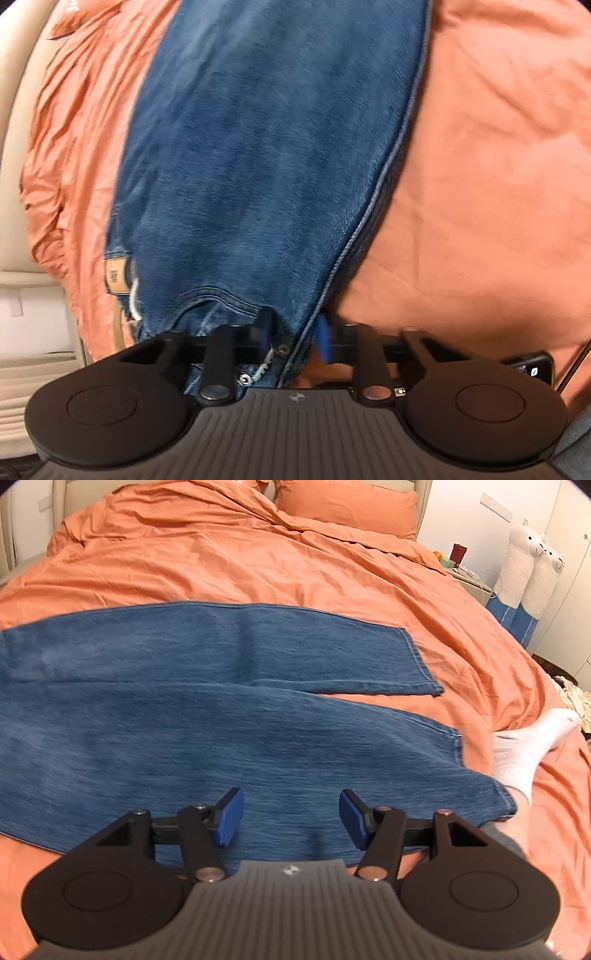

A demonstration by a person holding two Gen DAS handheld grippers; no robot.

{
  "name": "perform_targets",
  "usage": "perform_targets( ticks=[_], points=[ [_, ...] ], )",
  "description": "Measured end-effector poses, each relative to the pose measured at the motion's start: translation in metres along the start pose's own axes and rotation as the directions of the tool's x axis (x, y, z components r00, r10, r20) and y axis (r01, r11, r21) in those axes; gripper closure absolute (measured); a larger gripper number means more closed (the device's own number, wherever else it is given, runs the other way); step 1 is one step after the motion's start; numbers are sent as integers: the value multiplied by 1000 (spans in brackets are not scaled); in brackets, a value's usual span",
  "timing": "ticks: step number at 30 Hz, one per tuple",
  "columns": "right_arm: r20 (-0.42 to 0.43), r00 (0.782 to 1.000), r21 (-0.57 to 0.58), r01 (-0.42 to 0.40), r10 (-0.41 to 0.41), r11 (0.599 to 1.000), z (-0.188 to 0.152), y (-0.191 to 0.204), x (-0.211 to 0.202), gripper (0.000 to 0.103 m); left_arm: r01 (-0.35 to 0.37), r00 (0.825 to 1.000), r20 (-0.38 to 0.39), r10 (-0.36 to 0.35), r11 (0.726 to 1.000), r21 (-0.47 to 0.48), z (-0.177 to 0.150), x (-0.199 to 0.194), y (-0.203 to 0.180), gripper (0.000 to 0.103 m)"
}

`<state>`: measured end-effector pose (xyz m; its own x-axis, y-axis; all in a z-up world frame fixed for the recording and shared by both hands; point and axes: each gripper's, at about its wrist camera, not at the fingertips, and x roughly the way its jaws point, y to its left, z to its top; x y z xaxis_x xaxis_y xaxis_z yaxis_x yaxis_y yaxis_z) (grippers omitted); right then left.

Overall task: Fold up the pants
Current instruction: 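Lower the left gripper onto the jeans waistband edge and close it, then close the right gripper on the leg seam edge while the left gripper holds the waistband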

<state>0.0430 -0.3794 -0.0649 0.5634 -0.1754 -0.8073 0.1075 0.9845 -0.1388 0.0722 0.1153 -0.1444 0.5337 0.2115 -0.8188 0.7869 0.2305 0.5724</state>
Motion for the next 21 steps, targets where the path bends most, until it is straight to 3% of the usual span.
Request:
perform_targets(
  ticks=[5,7,10,13,16,21],
  points=[
    [16,999,-161,51,-49,986,-3,-10,2,50,-36,996,69,50,981,-189,-6,-27,31,92],
    [27,999,-259,42,-37,965,-3,-11,0,52,-50,991,98,88,940,-337,-6,-42,54,93],
    [24,1000,-327,24,-17,945,5,-16,-6,64,-58,983,121,136,867,-496,-1,-59,81,94],
    [21,1000,-410,24,-16,912,16,-23,-11,71,-70,979,121,166,823,-564,7,-68,99,94],
    [-4,1000,-501,-1,-1,865,20,-32,-11,72,-87,976,111,185,806,-586,17,-77,100,94],
    [-76,997,-663,-27,-31,748,7,-51,-7,73,-94,975,96,198,769,-632,14,-86,94,94]
  ],
)
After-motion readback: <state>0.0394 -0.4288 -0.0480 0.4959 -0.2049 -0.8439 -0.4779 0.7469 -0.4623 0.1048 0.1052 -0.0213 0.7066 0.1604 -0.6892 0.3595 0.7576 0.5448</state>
